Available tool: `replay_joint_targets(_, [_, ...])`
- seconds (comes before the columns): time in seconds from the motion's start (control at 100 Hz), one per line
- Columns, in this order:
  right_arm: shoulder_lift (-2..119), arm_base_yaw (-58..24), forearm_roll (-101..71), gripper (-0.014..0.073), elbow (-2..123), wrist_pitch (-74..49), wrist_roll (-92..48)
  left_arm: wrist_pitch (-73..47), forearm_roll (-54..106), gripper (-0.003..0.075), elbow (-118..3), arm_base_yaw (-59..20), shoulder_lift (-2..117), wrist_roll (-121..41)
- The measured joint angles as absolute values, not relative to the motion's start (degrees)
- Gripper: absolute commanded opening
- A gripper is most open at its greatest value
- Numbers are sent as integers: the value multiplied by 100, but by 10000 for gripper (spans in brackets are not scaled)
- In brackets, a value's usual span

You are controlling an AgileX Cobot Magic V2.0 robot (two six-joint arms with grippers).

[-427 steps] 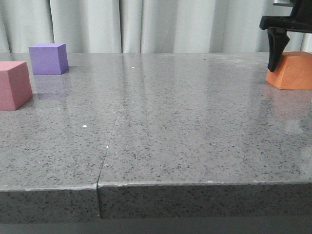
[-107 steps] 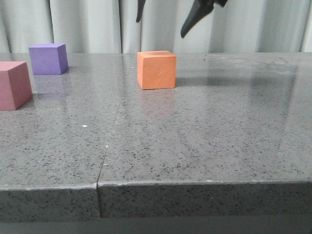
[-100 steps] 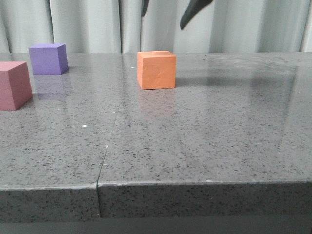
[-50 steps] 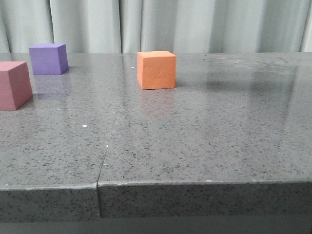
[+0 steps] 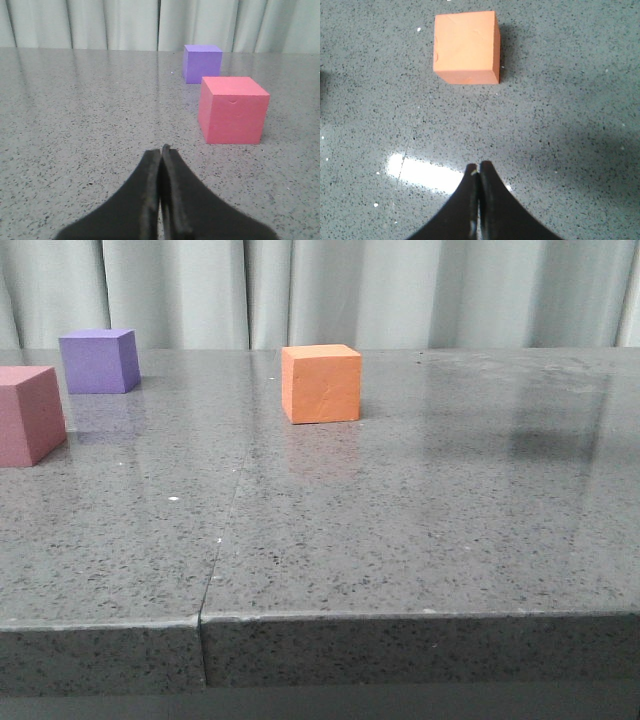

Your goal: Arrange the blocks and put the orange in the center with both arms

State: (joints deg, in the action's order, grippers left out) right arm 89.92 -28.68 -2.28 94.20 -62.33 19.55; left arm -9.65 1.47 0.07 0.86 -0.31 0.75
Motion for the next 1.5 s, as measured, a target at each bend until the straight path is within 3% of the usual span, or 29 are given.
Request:
replay_joint_targets(0.44, [6529,-2868,-97,-69,5938,-3646,1911,-745,290,-20,7,86,-31,75])
replay_joint_targets(0.7, [5096,-2868,-41,-69,4419,-2708,1911,-714,741,-21,-73,86,-31,75])
replay_joint_targets(1.03, [3334,-2868,43,-69,3075,-2426,1911,-1458,752,-21,-1272,86,160,75])
replay_joint_targets(1.5, [2054,-2868,295,-69,2307,-2450,1909,-2693,639,-1,-2924,86,2298,0])
